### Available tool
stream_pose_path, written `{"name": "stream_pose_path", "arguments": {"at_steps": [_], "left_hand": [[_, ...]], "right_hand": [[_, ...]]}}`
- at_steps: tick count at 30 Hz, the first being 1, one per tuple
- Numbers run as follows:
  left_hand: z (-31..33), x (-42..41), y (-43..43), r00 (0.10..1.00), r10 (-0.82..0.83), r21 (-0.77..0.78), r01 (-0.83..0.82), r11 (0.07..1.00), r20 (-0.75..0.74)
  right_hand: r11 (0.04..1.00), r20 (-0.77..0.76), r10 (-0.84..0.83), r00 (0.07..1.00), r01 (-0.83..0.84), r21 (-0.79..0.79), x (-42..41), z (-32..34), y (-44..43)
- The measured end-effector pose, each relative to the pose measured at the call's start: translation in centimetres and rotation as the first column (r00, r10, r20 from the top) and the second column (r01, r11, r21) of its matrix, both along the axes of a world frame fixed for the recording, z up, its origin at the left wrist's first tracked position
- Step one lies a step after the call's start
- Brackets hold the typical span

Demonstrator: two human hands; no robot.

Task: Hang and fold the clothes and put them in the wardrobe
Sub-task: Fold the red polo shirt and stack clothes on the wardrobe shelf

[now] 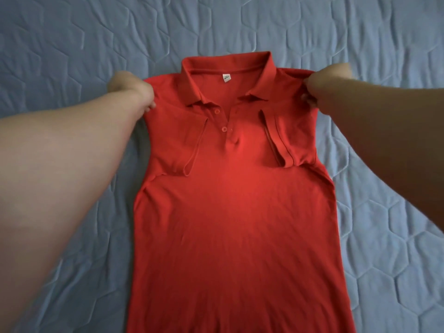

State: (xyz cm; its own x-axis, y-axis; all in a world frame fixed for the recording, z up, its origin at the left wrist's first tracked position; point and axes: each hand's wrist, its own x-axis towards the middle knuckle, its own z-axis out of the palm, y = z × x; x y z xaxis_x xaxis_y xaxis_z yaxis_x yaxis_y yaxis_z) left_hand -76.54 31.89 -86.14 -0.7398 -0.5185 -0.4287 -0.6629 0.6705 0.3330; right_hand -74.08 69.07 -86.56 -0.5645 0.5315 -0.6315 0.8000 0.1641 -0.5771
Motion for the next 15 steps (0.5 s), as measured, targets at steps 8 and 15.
{"name": "stream_pose_path", "arguments": {"at_steps": [8,15], "left_hand": [[5.7,6.4,-0.3,0.917,0.353,0.658,-0.152,0.738,-0.185],[10.4,23.5,-1.5,0.811,0.584,0.8,-0.379,0.465,0.045]], "right_hand": [[1.0,-0.332,0.014,0.943,-0.008,0.021,6.8,4.6,-1.4],[0.966,-0.409,0.251,0.877,-0.2,0.164,25.3,10.0,-2.3]]}}
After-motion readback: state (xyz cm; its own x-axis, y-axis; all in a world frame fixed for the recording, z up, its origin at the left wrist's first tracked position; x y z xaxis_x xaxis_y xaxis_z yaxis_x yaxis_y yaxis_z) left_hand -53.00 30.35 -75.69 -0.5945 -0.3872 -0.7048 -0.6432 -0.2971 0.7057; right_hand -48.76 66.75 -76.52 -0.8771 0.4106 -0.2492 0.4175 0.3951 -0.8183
